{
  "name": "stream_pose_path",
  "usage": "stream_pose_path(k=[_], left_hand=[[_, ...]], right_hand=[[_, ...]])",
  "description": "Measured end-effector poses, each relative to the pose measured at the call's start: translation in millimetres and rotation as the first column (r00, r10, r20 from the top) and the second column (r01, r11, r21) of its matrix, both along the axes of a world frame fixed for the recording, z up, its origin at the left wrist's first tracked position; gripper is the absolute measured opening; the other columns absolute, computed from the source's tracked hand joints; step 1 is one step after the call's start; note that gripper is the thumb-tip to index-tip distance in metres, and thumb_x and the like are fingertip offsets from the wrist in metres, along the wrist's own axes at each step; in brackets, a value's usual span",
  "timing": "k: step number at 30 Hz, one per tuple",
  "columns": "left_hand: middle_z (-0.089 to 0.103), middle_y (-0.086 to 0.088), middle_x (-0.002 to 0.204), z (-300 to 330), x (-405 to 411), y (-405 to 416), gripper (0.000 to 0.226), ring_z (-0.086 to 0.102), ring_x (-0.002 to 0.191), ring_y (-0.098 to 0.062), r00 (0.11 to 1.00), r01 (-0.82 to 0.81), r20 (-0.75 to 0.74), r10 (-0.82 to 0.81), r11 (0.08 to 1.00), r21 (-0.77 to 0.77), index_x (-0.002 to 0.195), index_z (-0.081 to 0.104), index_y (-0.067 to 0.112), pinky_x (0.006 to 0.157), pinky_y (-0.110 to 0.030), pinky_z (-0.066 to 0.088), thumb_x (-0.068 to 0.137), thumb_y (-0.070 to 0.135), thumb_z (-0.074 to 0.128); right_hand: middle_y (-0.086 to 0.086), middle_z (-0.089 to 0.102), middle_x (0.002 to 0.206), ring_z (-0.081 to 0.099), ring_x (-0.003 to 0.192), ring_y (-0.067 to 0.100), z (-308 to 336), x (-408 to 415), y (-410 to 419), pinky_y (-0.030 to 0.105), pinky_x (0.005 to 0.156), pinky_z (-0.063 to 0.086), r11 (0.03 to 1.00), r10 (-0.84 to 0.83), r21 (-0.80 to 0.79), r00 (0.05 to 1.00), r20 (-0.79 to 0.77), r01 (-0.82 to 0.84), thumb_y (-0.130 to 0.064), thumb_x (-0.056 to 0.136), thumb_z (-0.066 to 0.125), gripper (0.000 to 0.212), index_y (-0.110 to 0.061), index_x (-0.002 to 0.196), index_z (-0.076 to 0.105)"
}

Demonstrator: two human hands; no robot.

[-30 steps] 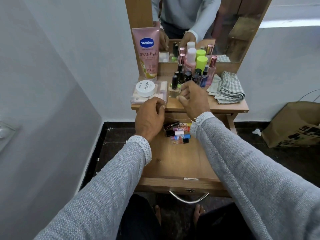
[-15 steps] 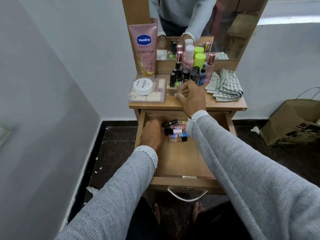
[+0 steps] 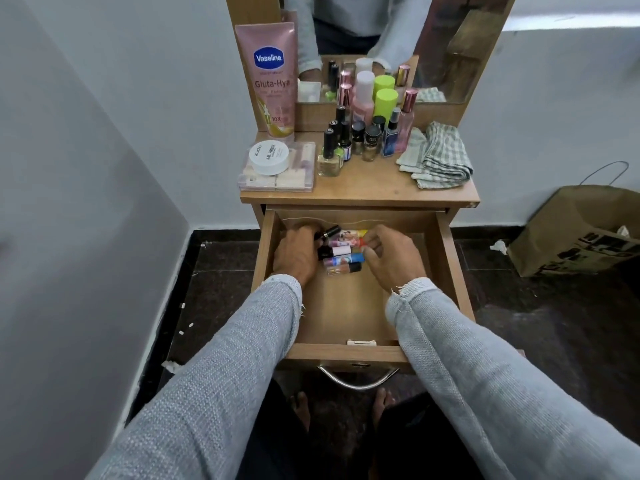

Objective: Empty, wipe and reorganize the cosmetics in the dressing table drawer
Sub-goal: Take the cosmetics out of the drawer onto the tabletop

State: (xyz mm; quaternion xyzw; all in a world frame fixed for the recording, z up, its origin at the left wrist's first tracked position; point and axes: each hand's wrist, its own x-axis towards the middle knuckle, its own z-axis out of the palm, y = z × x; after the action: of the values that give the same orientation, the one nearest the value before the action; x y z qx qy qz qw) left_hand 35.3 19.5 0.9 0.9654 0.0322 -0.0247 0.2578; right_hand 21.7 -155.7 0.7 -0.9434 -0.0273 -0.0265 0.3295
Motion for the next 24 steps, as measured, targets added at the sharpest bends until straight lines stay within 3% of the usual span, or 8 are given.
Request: stream_pose_path(k=[7,10,13,15,17,20,24], left_hand=[[0.065,-0.007,0.122,10,-8,6,0.023,0.059,0.113,-0.023,0.992,-0.055,0.103,0.077,0.977,-0.204,0.118,0.065,0.011,0.092,-0.027,0.042,0.097,0.014,0.055],[0.066,-0.001,0.117,18,-14,9,0.022,0.058,0.107,-0.011,0.993,0.026,0.119,0.013,0.946,-0.322,0.116,0.065,0.011,0.088,-0.017,0.040,0.095,0.012,0.059],[0.067,0.006,0.108,27,-20,10,0.021,0.059,0.095,0.001,0.990,0.092,0.139,-0.032,0.889,-0.448,0.113,0.068,0.013,0.085,-0.011,0.047,0.093,0.012,0.062],[0.067,0.010,0.103,33,-22,8,0.022,0.059,0.091,0.009,0.988,0.106,0.152,-0.029,0.845,-0.524,0.115,0.069,0.013,0.084,-0.007,0.046,0.093,0.013,0.063],[0.067,0.012,0.105,41,-23,6,0.026,0.059,0.094,0.011,0.983,0.147,0.176,-0.058,0.822,-0.550,0.119,0.068,0.015,0.086,-0.006,0.045,0.094,0.013,0.062],[0.066,0.007,0.117,52,-21,4,0.031,0.060,0.109,-0.001,0.973,0.196,0.209,-0.095,0.820,-0.537,0.124,0.066,0.017,0.093,-0.011,0.045,0.095,0.009,0.060],[0.060,0.013,0.118,61,-17,3,0.039,0.055,0.104,0.007,0.970,0.202,0.221,-0.097,0.825,-0.527,0.130,0.060,0.014,0.080,0.003,0.038,0.093,0.002,0.060]], right_hand=[[0.003,0.067,0.101,0.061,0.090,0.023,-9,6,10,0.031,0.076,0.048,0.990,0.059,-0.126,0.996,-0.069,-0.067,-0.024,0.089,0.057,0.016,-0.019,0.104,0.062],[-0.002,0.067,0.098,0.063,0.087,0.014,-3,1,13,0.031,0.080,0.052,0.994,0.070,0.082,0.998,0.009,-0.070,-0.029,0.088,0.063,0.020,-0.019,0.106,0.063],[-0.004,0.067,0.098,0.064,0.088,0.004,13,-8,21,0.015,0.076,0.052,0.905,0.128,0.406,0.992,0.020,-0.125,-0.024,0.086,0.070,0.028,-0.018,0.112,0.063],[-0.005,0.068,0.097,0.065,0.088,0.002,22,-10,26,0.009,0.070,0.050,0.861,0.119,0.495,0.992,0.030,-0.118,-0.021,0.085,0.073,0.031,-0.018,0.114,0.063],[-0.008,0.069,0.093,0.066,0.085,0.003,30,-9,27,0.010,0.070,0.051,0.843,0.074,0.530,0.995,0.061,-0.095,-0.024,0.083,0.074,0.029,-0.019,0.109,0.065],[-0.007,0.070,0.088,0.066,0.078,0.000,39,-1,21,0.012,0.068,0.051,0.839,0.103,0.526,0.990,0.091,-0.136,-0.023,0.082,0.075,0.026,-0.016,0.105,0.067],[-0.006,0.069,0.090,0.066,0.081,0.002,54,16,13,0.016,0.074,0.054,0.880,0.117,0.442,0.981,0.153,-0.174,-0.020,0.082,0.075,0.025,-0.014,0.104,0.066]])
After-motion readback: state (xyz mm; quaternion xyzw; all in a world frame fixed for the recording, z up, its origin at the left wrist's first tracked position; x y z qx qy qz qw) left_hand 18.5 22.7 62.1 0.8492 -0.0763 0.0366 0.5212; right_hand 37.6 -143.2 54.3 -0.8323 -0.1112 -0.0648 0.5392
